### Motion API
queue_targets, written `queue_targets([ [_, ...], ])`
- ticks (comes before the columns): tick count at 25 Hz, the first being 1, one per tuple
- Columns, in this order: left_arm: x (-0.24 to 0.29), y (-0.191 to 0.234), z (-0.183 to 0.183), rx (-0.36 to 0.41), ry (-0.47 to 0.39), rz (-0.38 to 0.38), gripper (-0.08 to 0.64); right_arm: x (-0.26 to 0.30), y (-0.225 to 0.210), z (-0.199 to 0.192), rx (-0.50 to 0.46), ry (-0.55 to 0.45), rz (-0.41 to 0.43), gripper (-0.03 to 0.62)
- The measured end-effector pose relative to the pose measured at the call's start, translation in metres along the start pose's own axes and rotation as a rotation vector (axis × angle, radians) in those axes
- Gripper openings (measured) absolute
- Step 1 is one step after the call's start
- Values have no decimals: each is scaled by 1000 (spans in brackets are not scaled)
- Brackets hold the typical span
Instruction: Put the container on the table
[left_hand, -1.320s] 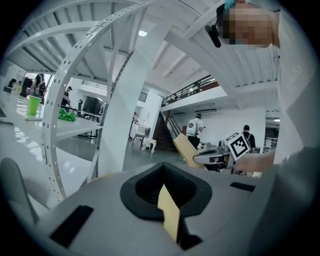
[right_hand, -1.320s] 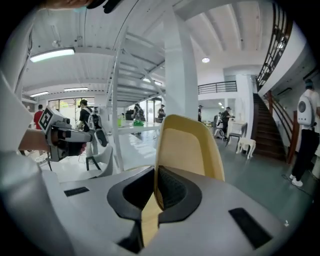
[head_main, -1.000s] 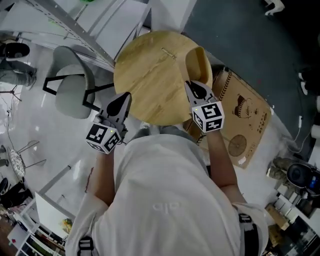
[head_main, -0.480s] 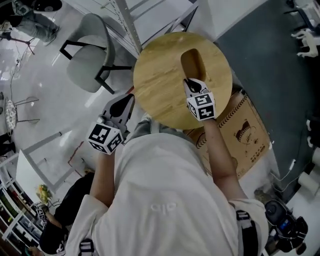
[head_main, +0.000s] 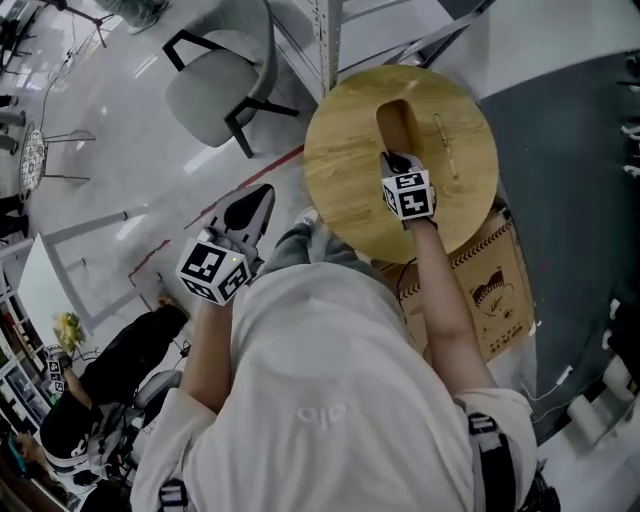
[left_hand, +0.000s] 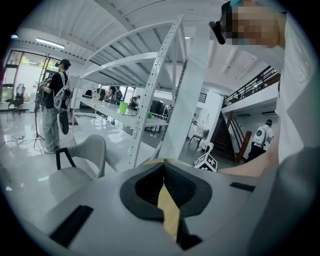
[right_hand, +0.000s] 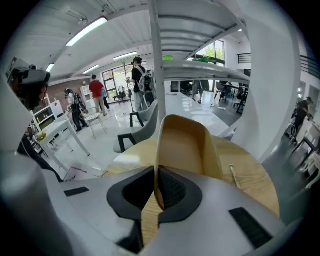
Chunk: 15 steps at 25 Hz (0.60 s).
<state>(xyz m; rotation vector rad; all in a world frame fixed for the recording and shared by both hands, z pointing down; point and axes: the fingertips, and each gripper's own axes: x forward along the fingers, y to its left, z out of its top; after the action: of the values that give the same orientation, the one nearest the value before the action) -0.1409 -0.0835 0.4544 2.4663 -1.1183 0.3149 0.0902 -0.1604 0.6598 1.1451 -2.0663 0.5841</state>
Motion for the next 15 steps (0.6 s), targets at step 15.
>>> queue_targets([
  [15,-45,32,-23,-61,15,82,15,62,27,-24,-81,149,12,44],
])
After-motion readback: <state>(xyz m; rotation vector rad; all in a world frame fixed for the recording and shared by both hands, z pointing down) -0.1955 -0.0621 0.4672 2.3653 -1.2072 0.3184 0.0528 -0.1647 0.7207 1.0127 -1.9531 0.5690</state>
